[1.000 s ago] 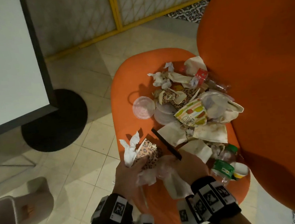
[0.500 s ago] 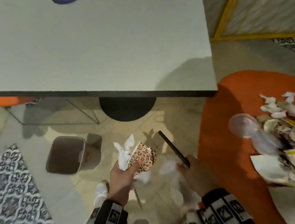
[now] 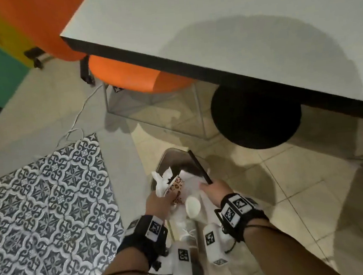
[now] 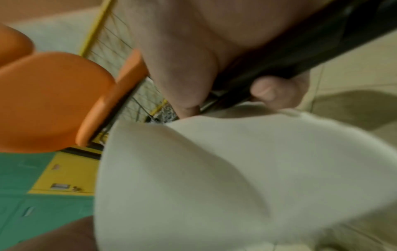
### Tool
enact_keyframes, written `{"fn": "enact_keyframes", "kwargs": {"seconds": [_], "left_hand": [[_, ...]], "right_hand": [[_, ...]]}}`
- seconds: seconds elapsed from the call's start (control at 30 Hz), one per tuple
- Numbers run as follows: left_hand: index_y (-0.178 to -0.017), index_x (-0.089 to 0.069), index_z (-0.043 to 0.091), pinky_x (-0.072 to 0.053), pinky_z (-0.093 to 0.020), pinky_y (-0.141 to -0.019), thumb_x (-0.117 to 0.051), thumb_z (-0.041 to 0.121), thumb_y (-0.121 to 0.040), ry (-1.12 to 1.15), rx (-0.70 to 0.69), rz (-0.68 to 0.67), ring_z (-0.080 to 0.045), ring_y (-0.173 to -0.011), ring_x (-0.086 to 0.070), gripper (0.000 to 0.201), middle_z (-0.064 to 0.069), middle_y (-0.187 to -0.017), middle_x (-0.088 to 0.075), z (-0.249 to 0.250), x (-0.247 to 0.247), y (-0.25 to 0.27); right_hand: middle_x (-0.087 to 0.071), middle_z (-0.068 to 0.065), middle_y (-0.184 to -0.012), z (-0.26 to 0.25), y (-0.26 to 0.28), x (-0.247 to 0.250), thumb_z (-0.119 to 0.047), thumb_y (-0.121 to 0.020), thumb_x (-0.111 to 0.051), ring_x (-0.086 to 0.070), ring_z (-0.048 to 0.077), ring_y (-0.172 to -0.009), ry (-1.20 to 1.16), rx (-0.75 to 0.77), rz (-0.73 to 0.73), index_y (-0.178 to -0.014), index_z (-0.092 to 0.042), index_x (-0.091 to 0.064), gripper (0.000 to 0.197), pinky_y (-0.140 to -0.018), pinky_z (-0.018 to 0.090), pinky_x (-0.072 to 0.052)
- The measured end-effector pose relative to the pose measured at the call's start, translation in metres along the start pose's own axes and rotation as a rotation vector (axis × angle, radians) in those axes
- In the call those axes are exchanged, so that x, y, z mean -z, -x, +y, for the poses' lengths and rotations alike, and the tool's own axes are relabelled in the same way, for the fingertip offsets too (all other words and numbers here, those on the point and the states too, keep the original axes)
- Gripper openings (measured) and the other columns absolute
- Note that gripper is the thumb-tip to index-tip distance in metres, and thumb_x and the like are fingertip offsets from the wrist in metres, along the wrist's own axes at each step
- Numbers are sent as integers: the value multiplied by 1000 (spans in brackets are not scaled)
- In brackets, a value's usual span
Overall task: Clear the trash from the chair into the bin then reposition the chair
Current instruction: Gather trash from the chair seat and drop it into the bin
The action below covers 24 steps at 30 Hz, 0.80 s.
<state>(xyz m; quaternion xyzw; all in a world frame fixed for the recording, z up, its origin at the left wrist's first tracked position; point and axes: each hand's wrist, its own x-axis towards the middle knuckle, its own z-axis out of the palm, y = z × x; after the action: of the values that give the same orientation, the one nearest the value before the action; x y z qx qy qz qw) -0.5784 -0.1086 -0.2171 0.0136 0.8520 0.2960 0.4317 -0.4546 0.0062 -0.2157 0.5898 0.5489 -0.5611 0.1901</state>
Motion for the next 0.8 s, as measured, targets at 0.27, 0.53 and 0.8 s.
{"fn": "enact_keyframes", "kwargs": {"seconds": [0.27,0.53,0.8], "left_hand": [[-108,-60,-3,-41,-29,-71,-60,22,-85,-500,57,-202,-31,-105,-62,34,-18,-113,-65,-5,-1,-110],[-117,-55,2,-46,-32,-81,-57,45,-85,-479,62,-282,-31,-107,-61,54,-16,-118,-63,7,-31,-150],[-123,-56,1,-44,-36,-99,-47,16,-93,-464,-64,-278,-34,-118,-55,35,-19,-126,-59,15,-33,-138]], "right_hand": [[-47,2,-94,-31,-90,-53,-30,-96,-46,-42,16,-91,214,-103,-87,-133,-5,-51,44,-67,22,-35],[-64,15,-108,-32,-139,-57,-51,-92,-48,-60,34,-104,-48,-240,-28,-120,-1,-59,59,-95,39,-47],[-62,13,-114,-31,-133,-45,-52,-93,-44,-57,30,-108,-247,-122,25,-125,-4,-57,59,-98,38,-44]]}}
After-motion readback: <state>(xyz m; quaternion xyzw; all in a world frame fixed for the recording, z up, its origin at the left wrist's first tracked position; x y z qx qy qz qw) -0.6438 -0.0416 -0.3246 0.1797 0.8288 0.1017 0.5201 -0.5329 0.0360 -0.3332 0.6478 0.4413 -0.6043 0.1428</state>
